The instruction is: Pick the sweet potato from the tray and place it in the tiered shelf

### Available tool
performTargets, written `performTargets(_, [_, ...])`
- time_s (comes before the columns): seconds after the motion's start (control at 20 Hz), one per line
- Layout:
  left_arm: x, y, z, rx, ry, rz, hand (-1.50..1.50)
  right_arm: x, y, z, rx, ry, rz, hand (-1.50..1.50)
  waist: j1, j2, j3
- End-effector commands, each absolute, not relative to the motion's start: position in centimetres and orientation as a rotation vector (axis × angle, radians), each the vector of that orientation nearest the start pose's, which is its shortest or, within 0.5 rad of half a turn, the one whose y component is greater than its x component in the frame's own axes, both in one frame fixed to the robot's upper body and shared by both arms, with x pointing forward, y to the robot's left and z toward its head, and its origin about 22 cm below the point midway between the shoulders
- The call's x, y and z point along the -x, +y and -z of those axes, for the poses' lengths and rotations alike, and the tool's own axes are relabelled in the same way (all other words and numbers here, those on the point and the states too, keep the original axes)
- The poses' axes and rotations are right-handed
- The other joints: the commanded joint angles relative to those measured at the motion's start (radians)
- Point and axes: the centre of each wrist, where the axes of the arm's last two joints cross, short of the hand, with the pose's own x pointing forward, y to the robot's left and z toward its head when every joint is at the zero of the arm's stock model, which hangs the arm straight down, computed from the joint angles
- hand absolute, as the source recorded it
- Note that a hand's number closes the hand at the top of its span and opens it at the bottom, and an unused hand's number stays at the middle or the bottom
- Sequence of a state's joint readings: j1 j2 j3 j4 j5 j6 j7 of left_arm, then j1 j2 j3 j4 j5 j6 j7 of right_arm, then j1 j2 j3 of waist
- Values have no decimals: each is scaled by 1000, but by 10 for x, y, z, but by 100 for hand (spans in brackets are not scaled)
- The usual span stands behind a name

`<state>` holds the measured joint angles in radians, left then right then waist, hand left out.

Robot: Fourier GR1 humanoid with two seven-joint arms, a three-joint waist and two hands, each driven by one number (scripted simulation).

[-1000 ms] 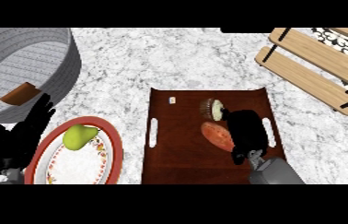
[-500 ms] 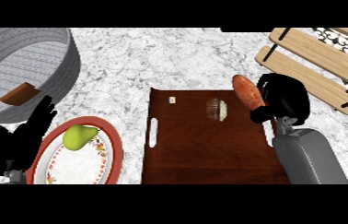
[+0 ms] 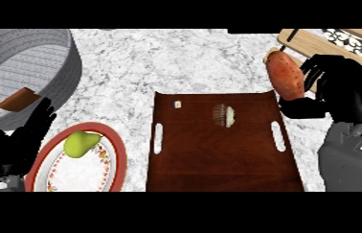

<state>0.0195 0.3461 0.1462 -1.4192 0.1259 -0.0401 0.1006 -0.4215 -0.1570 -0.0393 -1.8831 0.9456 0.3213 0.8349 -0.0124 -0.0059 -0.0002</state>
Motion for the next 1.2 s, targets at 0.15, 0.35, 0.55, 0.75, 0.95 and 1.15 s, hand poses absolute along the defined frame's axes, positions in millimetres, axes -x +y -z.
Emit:
performTargets(0.15, [-213,343,0,-265,-1315,40,0,-232,-228,-250,1110,-1306,-303,150,11,0,0])
performTargets(0.35, [-244,344,-13,-242,-1336,59,0,-224,-230,-285,1139,-1364,-255,150,9,3,0])
performTargets(0.55, [-248,346,3,-259,-1316,34,0,-227,-236,-321,1197,-1406,-184,150,6,3,-1])
performTargets(0.75, [-226,362,-7,-244,-1319,52,0,-231,-244,-338,1359,-1309,-181,150,13,-1,-2])
performTargets(0.95, [-239,343,-3,-267,-1332,39,0,-248,-262,-338,1399,-1246,-223,150,8,3,-1])
performTargets(1.15, [-237,339,-1,-251,-1335,55,0,-280,-260,-357,1435,-1222,-254,150,24,7,-1])
